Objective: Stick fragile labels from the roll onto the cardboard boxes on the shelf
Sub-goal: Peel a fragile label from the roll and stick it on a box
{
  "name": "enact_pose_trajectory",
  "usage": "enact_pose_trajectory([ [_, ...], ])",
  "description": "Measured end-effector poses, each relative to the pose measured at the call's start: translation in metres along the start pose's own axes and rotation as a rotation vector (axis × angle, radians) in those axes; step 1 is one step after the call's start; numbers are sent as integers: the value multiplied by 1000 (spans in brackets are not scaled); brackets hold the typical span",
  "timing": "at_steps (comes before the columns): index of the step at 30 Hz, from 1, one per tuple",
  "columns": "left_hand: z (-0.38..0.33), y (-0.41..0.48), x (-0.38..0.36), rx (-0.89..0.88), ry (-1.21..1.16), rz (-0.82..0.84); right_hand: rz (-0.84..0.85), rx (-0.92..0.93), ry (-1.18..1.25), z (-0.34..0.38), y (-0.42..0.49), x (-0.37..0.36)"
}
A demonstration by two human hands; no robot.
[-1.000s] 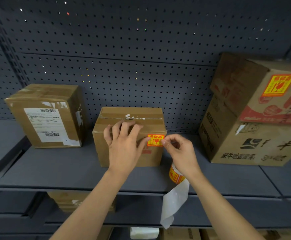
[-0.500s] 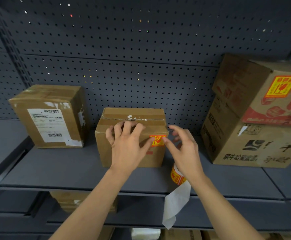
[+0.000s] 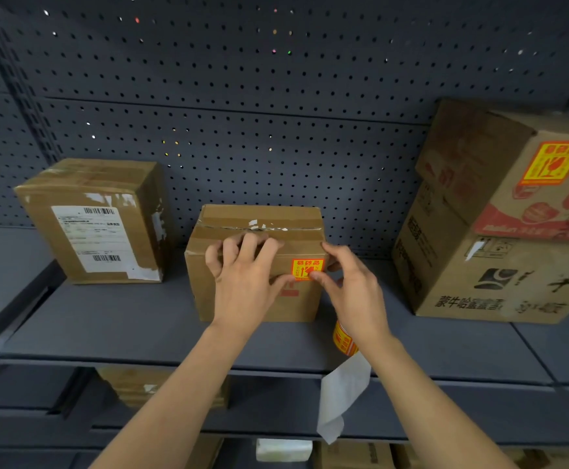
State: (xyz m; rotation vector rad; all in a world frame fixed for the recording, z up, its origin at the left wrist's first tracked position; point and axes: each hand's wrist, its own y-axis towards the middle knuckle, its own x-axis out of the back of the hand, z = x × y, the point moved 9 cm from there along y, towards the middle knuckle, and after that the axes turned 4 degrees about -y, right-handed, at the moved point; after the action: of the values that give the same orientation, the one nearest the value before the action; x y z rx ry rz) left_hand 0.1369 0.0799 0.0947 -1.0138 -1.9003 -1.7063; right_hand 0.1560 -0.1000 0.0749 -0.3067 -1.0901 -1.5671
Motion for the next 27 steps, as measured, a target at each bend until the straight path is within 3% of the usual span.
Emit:
enact_pose_trajectory([
  [12,-2,0,1,24,-28,28,4,5,-38,-3,-4,-3],
  [19,6,-7,23,-40,-227,65,52,-152,386,-12,6,-6],
  [23,24,-25,60,124,-302,-56,65,-357,639,-14,20,-13],
  [27,43,-46,56,455,-470,42,176,-491,743,-15,40,-34],
])
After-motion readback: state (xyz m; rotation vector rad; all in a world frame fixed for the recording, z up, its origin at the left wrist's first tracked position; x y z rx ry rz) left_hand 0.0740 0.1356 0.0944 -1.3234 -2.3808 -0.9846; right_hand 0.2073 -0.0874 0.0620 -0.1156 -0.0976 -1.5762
